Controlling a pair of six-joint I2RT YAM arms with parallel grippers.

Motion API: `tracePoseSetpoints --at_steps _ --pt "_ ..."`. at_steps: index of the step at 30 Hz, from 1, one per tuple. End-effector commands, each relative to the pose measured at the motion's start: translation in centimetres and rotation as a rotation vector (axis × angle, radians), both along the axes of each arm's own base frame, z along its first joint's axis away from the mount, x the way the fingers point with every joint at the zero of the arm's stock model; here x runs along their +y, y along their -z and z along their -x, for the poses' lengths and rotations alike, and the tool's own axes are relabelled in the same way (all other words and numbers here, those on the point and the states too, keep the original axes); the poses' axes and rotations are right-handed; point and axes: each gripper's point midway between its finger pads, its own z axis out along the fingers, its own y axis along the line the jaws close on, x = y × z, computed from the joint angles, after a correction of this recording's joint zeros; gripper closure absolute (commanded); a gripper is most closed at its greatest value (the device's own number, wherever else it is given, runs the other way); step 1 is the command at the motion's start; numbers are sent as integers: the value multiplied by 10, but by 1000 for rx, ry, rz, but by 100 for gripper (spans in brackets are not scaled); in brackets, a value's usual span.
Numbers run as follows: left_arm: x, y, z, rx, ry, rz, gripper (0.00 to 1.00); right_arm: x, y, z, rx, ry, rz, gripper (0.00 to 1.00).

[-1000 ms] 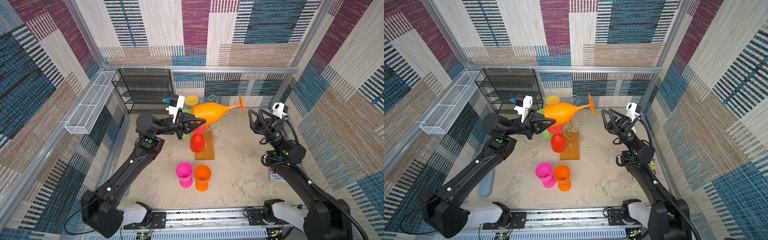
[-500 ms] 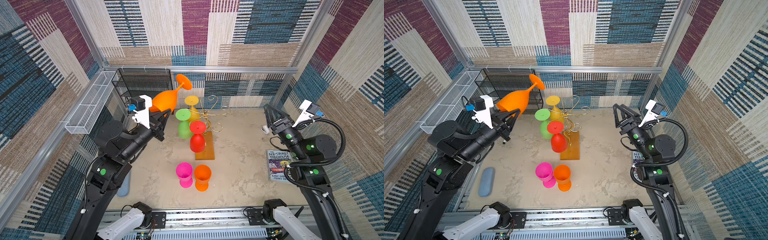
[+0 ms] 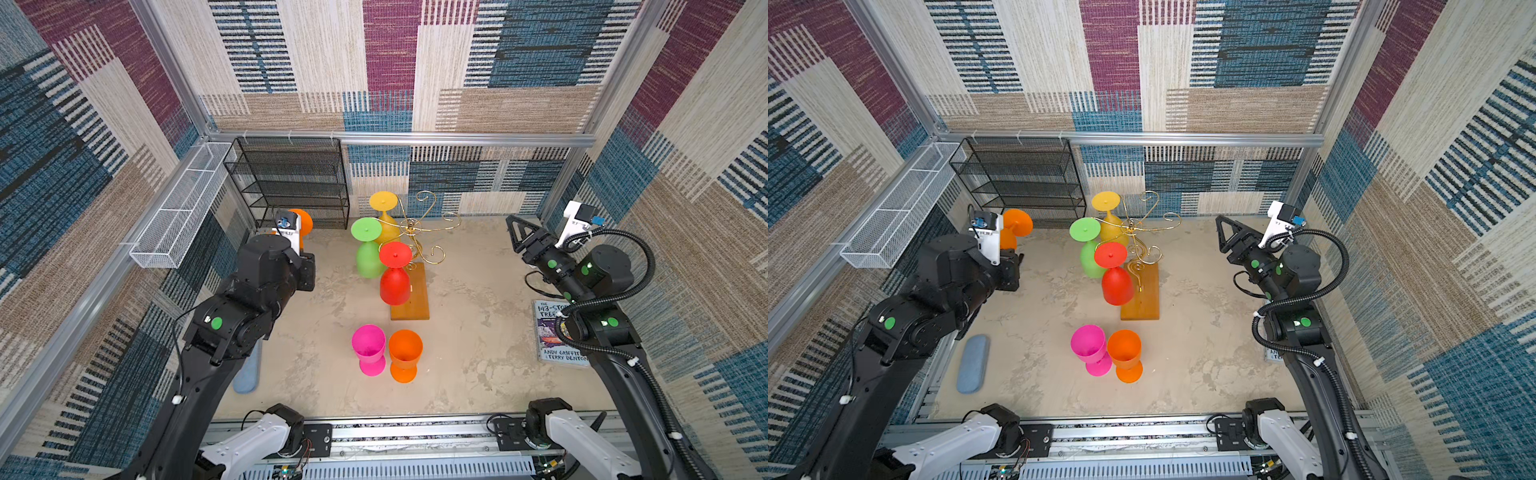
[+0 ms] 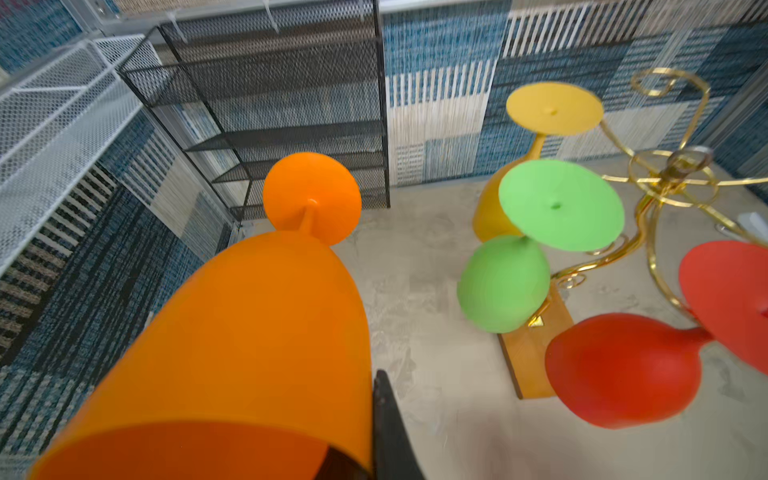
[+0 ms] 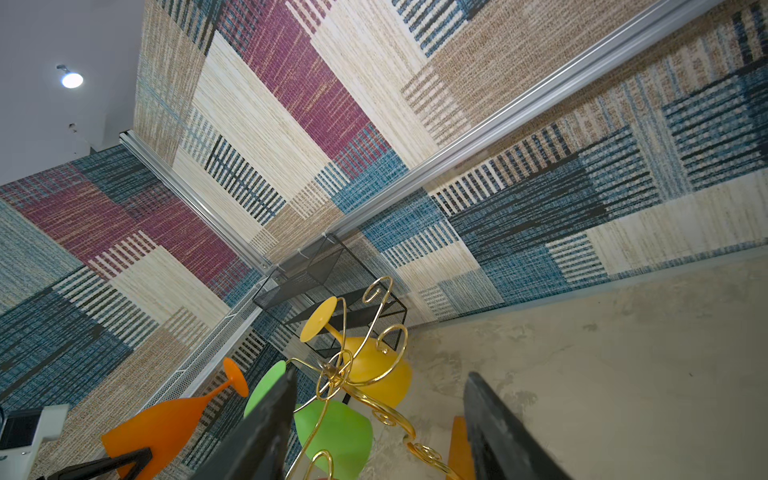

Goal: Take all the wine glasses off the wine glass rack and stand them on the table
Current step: 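Lower the held orange glass with the left gripper beside the pink glass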

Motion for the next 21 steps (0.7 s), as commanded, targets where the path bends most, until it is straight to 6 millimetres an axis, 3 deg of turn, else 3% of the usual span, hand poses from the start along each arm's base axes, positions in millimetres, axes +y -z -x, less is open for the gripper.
tracePoseSetpoints --at_steps 1,5,10,21 --pt "-16 43 9 202 81 -1 100 1 0 -2 -2 -8 -19 35" --pt "-40 92 12 406 155 26 100 6 6 -6 19 -35 -33 35" --pt "-55 137 25 596 202 60 100 8 13 -10 45 -45 -26 35" --pt "-70 185 39 814 252 33 100 12 25 -18 82 -63 -45 35"
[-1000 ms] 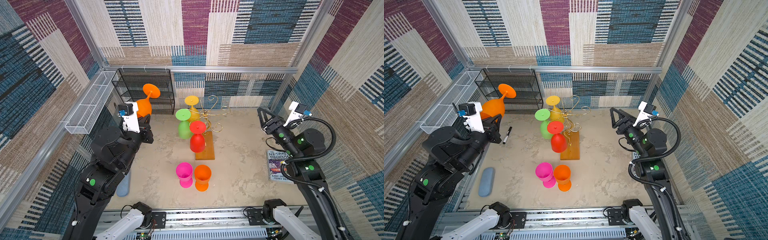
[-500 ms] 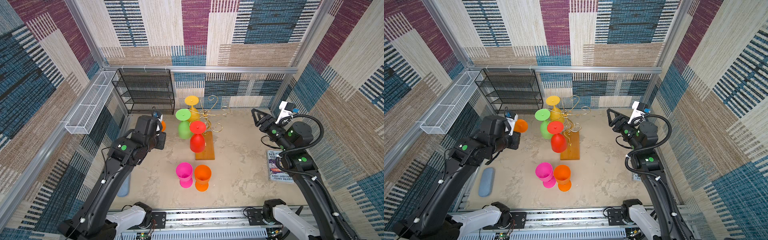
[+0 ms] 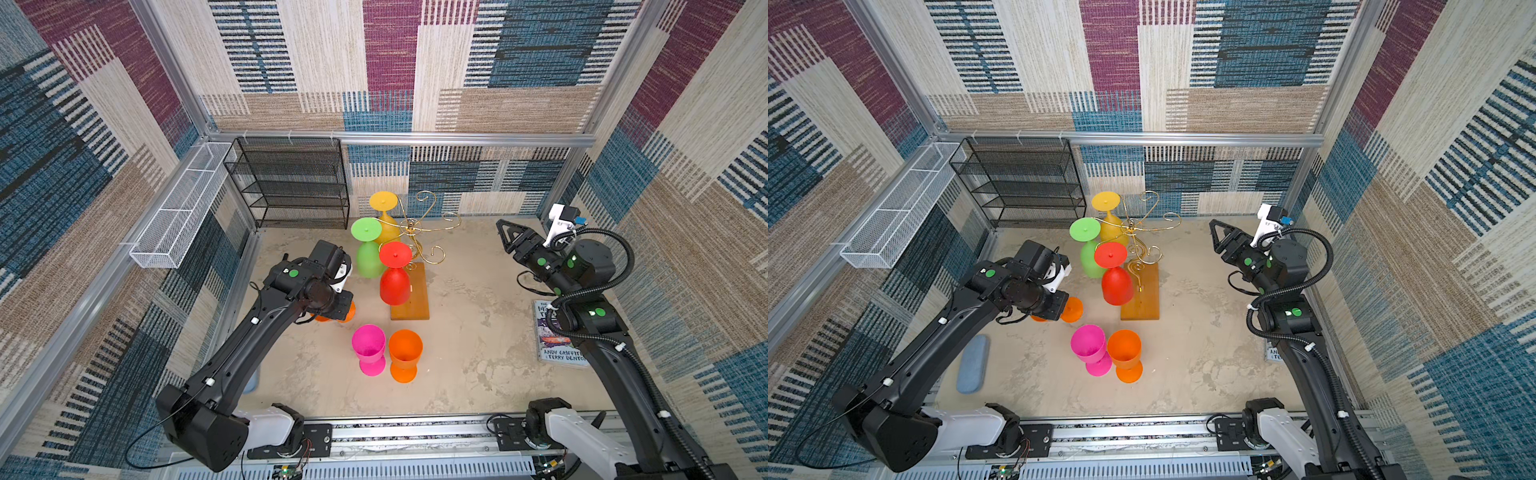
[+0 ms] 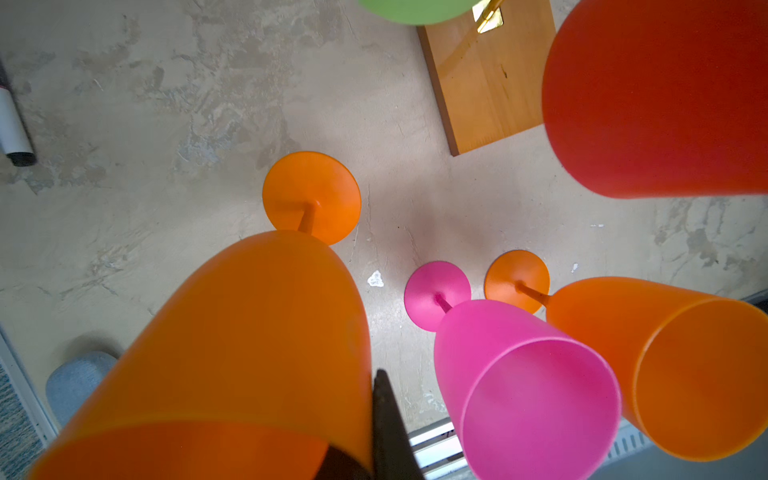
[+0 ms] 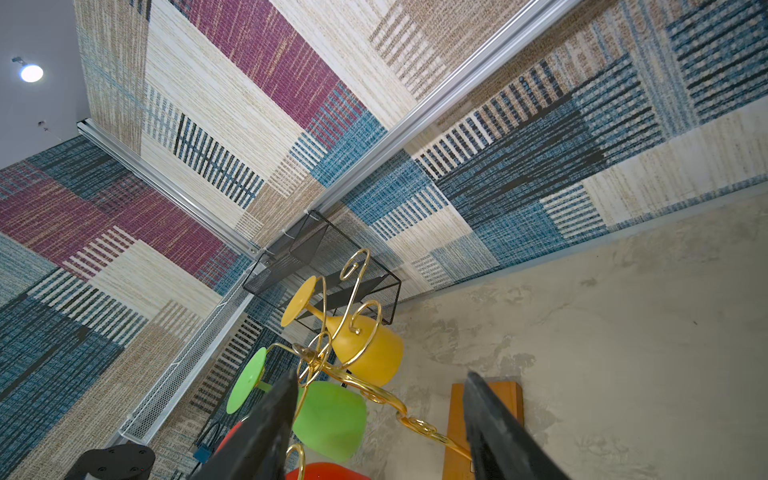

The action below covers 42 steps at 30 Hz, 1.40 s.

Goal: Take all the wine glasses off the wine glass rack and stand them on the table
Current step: 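Lower the held orange glass with the left gripper beside the pink glass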

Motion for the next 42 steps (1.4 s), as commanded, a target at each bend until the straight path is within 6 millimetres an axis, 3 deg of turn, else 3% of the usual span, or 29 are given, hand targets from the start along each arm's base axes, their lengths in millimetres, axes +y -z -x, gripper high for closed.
tracePoseSetpoints --at_steps 1,12,30,36,42 --pt "-4 11 9 79 14 -2 100 4 -6 1 -20 -24 -14 35" --pt "-4 39 16 208 28 -86 100 2 -2 1 -8 -14 -5 35" --pt "-8 49 24 263 66 -139 100 2 3 -2 5 -12 2 35" --pt "-9 45 24 256 73 -131 74 3 4 -2 10 -21 -3 36" --pt "-10 33 25 233 75 -119 61 5 4 -3 11 -30 -5 36"
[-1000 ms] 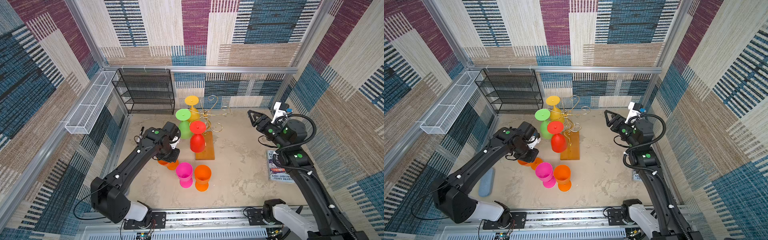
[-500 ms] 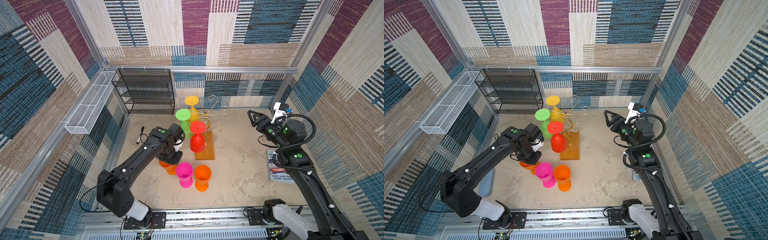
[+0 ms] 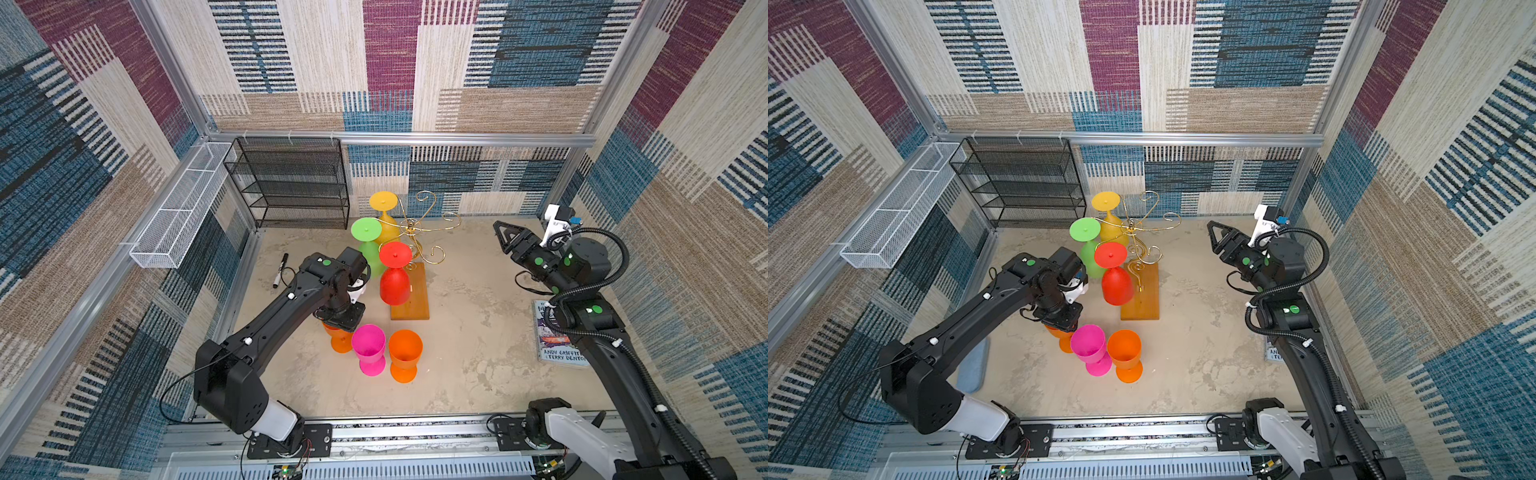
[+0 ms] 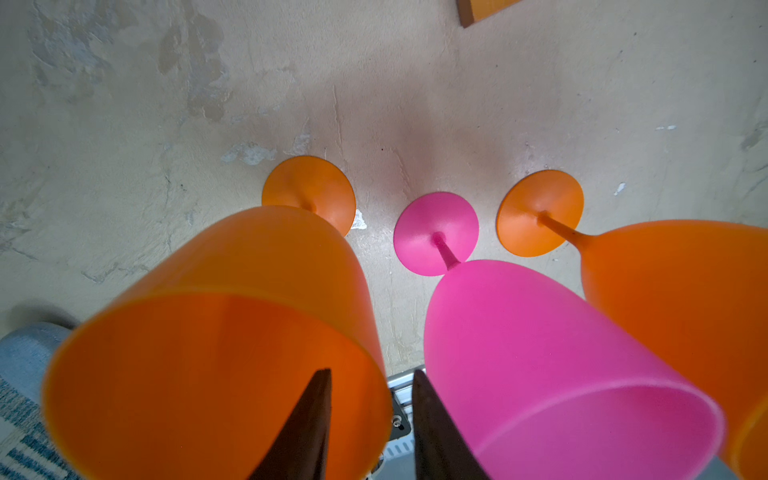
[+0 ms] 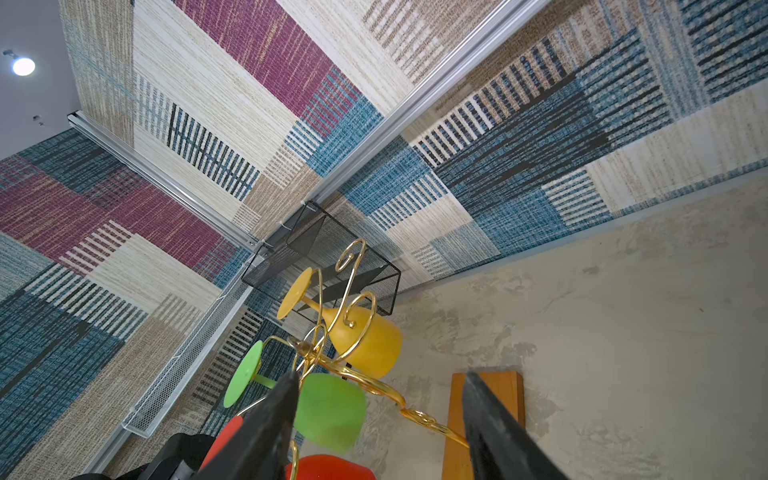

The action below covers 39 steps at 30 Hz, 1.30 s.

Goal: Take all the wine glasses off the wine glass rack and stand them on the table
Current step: 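Lower the held orange glass with the left gripper beside the pink glass, then set the orange glass upright on the table and open the left gripper, then raise the left gripper while the right gripper reaches toward the rack's red glass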

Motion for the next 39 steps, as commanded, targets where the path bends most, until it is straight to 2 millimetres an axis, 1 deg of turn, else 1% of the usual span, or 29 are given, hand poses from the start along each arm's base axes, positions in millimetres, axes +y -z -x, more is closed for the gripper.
tracePoseSetpoints --at_steps 1,3,5,8,11,13,16,18,20,21,23,24,27,29,34,36,38,39 --pt "3 -13 5 -11 4 0 60 3 -4 2 -15 -17 -3 36" --pt "5 -25 6 -38 5 9 57 2 -6 3 -20 -15 -1 36" --pt "9 -42 9 -77 5 22 56 2 -7 3 -23 -13 1 36" --pt "13 -77 11 -172 3 61 55 1 -7 4 -26 -9 6 36" --pt "5 -120 10 -295 -11 181 56 2 -6 5 -28 -15 7 36" --pt "-10 -150 4 -396 -27 322 57 4 -6 5 -32 -24 5 36" --pt "-44 -196 -1 -501 -33 610 57 6 -4 5 -32 -37 2 36" --pt "-65 -224 1 -515 -44 816 53 7 -3 6 -25 -45 5 36" --pt "-81 -246 2 -495 -53 983 49 7 -4 8 -28 -50 9 36" --pt "-89 -253 2 -468 -54 1057 47 7 -5 9 -32 -52 14 36" --pt "-103 -264 8 -391 -25 1170 47 9 -9 14 -48 -65 27 36" --pt "-107 -266 7 -361 -31 1205 47 10 -10 15 -52 -74 33 36" --pt "-115 -267 4 -301 -50 1272 47 14 -16 21 -69 -99 39 37" --pt "-117 -265 4 -277 -52 1277 48 20 -21 27 -91 -145 40 38" --pt "-107 -263 5 -307 -68 1229 48 43 -43 48 -136 -281 63 43" --pt "-103 -263 6 -322 -66 1209 48 57 -53 57 -148 -331 82 43" --pt "-98 -265 4 -355 -70 1187 48 78 -62 66 -159 -402 79 43" --pt "-95 -266 2 -377 -77 1175 48 87 -63 69 -157 -436 74 43"
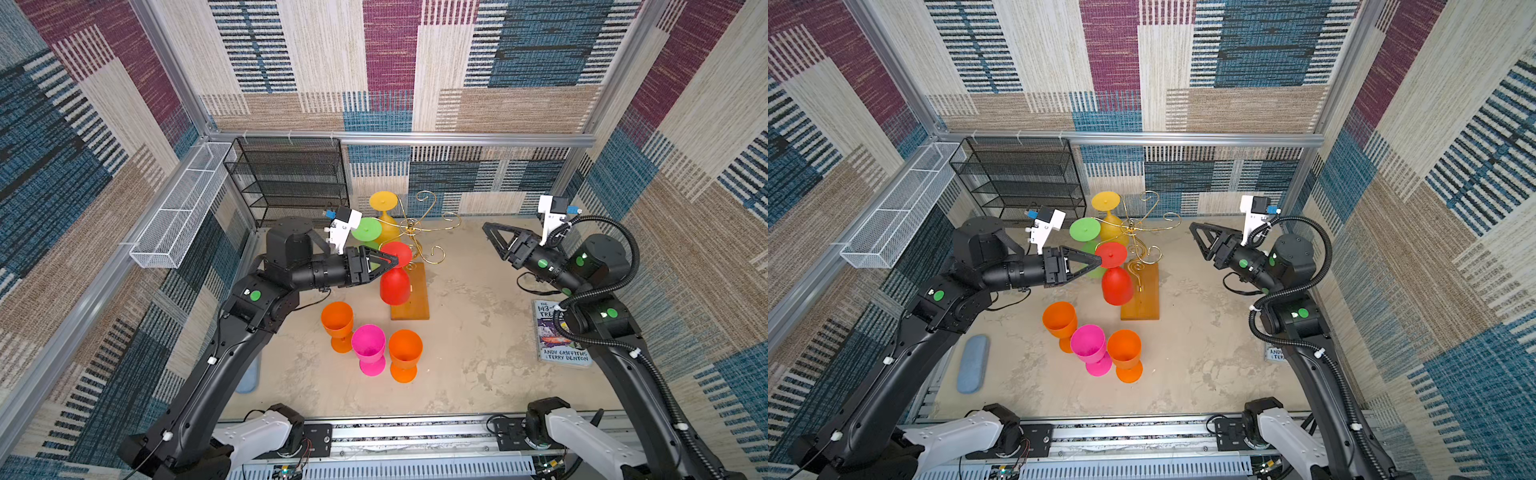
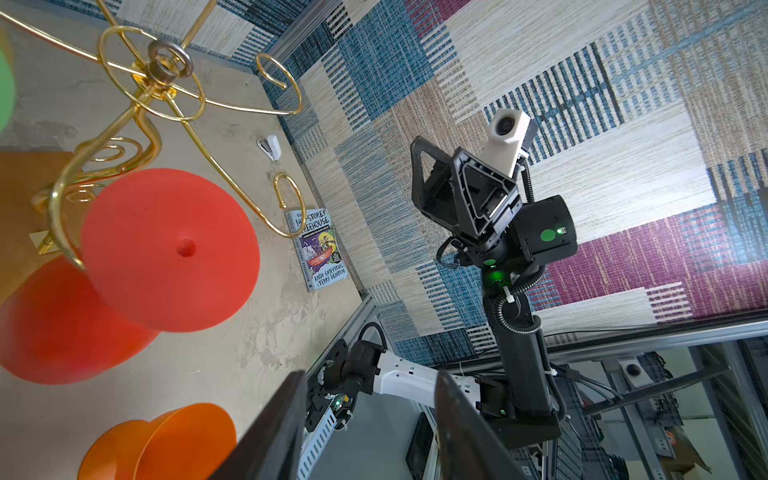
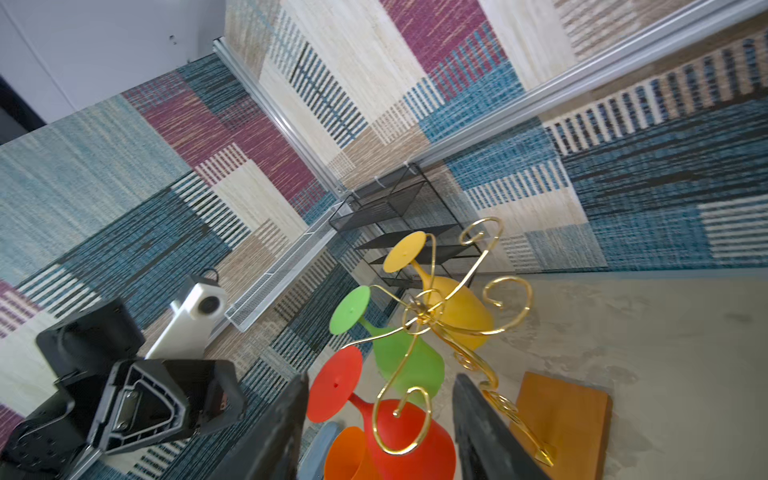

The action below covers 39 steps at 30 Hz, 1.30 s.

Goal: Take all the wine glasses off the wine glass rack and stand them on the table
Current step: 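Raise the left gripper while the right gripper reaches toward the rack's red glass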

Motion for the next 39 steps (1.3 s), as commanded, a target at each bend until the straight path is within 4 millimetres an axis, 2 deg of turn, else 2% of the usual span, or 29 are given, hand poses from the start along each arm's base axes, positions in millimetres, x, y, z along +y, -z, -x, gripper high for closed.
tracePoseSetpoints --at_steps 1,3,8,11,13,19,26,34,39 --pt "11 -1 -3 -57 -46 -47 47 31 3 12 22 -125 25 43" --pt "22 -1 -10 -99 -112 -87 47 53 11 13 58 -194 30 44" --pt "65 6 -34 -206 -345 -299 42 107 35 21 150 -343 62 45" --pt "91 5 -43 -262 -472 -397 40 126 43 26 181 -387 72 46" --pt "102 2 -45 -293 -521 -427 39 133 47 27 204 -401 74 46" --pt "113 1 -44 -324 -560 -468 38 139 58 23 263 -386 60 47" --pt "112 9 -45 -316 -550 -480 38 144 70 18 344 -371 26 47" --pt "112 11 -46 -328 -544 -492 38 144 68 12 374 -347 -8 47" --pt "112 13 -46 -332 -538 -495 38 148 75 9 403 -351 -13 47"
